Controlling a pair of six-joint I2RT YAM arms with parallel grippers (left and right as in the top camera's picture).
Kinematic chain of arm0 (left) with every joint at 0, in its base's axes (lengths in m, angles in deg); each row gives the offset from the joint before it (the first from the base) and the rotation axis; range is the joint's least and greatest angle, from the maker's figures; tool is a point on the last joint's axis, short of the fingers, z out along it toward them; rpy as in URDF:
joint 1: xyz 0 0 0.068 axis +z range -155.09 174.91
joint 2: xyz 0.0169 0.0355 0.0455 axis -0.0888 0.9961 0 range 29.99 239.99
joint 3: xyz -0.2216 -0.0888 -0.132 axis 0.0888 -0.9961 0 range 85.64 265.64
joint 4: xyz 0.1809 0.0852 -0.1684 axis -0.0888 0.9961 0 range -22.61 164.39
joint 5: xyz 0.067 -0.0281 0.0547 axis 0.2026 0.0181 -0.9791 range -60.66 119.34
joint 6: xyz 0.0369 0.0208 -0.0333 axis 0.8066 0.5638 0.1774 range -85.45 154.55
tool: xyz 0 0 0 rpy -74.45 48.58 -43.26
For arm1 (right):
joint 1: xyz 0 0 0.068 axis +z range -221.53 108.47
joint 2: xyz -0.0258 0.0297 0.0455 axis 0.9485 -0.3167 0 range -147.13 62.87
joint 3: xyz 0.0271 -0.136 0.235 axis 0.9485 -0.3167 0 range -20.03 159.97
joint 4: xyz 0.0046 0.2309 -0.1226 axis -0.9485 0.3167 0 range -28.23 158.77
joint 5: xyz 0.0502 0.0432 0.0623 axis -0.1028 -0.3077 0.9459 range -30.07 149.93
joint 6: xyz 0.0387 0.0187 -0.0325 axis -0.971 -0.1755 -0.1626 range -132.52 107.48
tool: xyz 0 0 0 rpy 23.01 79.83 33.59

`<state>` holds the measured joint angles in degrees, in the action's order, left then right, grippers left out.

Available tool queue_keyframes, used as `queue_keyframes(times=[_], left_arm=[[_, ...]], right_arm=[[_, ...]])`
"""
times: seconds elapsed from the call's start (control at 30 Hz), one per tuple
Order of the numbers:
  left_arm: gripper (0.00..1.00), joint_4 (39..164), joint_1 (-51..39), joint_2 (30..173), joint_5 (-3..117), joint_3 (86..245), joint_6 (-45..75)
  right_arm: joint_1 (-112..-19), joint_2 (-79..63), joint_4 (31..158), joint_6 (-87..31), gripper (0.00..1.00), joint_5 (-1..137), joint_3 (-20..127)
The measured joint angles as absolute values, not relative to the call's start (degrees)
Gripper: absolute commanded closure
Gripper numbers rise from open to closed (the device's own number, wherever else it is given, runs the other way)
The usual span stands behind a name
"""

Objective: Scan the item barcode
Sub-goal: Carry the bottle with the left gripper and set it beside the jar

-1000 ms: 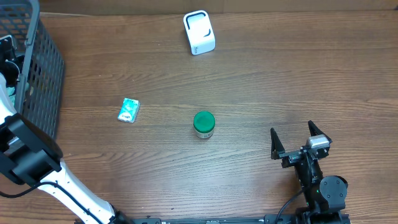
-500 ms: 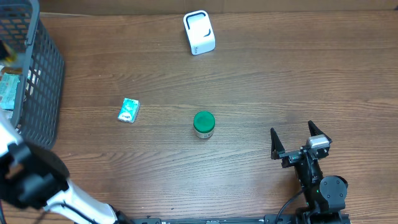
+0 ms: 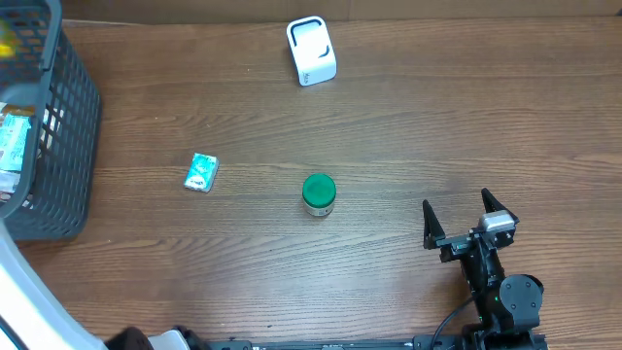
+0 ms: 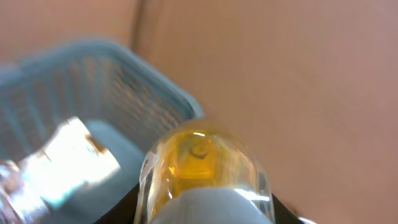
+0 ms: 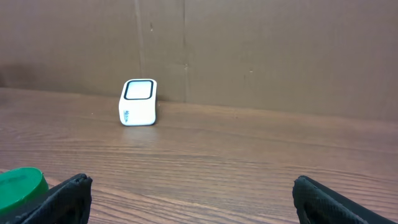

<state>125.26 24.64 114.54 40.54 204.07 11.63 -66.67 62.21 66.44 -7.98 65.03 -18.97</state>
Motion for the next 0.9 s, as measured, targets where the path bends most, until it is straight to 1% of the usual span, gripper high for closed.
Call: queue_keyframes(times=[0.1, 0.2, 0.33, 0.47, 0.63, 0.67, 0.77, 0.83, 0.9], left_arm=[[0.90, 132.9, 19.4, 113.4, 40.4, 204.1, 10.2], [0.91, 139.7, 12.5, 113.5, 38.6, 204.0, 8.6], [0.94, 141.1, 3.9, 113.9, 35.8, 200.9, 7.1], [0.93, 140.2, -3.4, 115.4, 32.0, 196.1, 3.3], [0.90, 137.8, -13.2, 118.2, 24.1, 187.6, -5.9], [0.90, 136.4, -16.4, 118.7, 21.4, 184.4, -9.2], [0.89, 133.2, -21.0, 119.2, 17.8, 180.0, -13.2], [0.87, 129.4, -26.5, 120.7, 13.7, 174.4, -18.1], [0.87, 127.5, -29.2, 122.3, 11.7, 171.7, -21.5]], right_arm=[[-66.7, 62.2, 66.4, -8.0, 0.00, 65.0, -19.0], [-66.7, 62.2, 66.5, -8.0, 0.00, 65.0, -19.0], [-66.7, 62.2, 66.5, -8.0, 0.00, 65.0, -19.0], [-66.7, 62.2, 66.5, -8.0, 0.00, 65.0, -19.0], [-66.7, 62.2, 66.5, -8.0, 0.00, 65.1, -19.0], [-66.7, 62.2, 66.5, -8.0, 0.00, 65.0, -19.0], [-66.7, 62.2, 66.4, -8.0, 0.00, 65.1, -19.0], [-66.7, 62.2, 66.5, -8.0, 0.00, 65.0, -19.0], [-66.7, 62.2, 66.5, -8.0, 0.00, 65.0, -19.0]])
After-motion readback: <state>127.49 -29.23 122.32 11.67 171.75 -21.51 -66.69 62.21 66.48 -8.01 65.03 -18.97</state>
